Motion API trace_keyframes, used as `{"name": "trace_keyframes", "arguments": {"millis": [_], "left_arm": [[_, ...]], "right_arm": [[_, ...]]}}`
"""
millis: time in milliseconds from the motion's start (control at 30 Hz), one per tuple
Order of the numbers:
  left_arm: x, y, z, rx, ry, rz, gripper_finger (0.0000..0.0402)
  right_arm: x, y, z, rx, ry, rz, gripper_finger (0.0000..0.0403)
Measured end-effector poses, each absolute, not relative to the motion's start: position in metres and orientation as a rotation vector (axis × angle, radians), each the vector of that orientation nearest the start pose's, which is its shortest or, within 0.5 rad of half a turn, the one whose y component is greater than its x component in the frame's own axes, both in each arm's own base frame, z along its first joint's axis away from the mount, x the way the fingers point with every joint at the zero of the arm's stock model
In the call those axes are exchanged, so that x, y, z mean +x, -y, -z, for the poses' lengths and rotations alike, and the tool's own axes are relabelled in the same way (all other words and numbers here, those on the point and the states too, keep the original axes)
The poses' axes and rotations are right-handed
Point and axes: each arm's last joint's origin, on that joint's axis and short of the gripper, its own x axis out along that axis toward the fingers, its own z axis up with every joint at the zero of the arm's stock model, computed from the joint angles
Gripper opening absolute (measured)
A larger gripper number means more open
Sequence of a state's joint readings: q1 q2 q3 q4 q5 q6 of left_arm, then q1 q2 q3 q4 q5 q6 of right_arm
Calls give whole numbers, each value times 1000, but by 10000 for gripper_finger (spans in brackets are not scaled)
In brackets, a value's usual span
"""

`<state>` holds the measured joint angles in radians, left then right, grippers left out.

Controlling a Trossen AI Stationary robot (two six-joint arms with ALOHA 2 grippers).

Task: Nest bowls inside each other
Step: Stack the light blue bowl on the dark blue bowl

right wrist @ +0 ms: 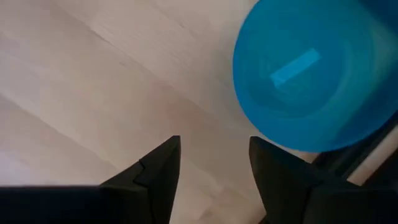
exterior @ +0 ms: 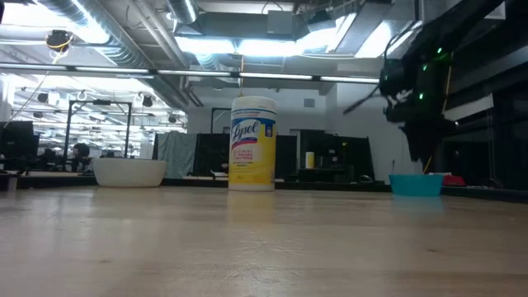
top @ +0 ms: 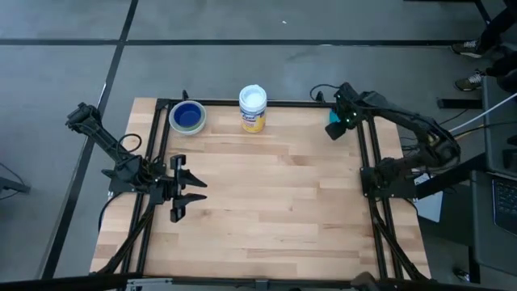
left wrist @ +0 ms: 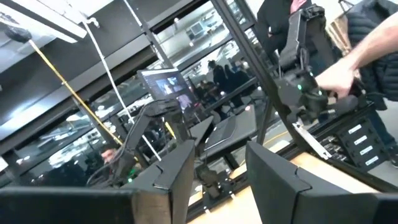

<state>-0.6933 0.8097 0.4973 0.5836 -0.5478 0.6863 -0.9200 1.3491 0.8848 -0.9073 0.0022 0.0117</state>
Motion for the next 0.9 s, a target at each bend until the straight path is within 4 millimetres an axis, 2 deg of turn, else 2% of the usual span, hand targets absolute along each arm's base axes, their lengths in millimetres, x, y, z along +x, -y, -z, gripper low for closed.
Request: {"name": "trace_keyframes", "arguments": {"millis": [167, 400, 767, 900], "left_arm": [[147, 102, -301, 515, 255, 54, 141], [147, 102, -301, 499, 254, 57, 141], [147, 102, -301, 457, 246, 64, 141], [147, 102, -300, 435, 233, 40, 141]], "right_arm": [[138, 199, -190, 624, -1374, 770, 188], [154, 225, -201, 554, -1339, 776, 172], [159, 230, -177, 603, -1408, 734, 181], [160, 230, -176, 584, -1427, 767, 145]]}}
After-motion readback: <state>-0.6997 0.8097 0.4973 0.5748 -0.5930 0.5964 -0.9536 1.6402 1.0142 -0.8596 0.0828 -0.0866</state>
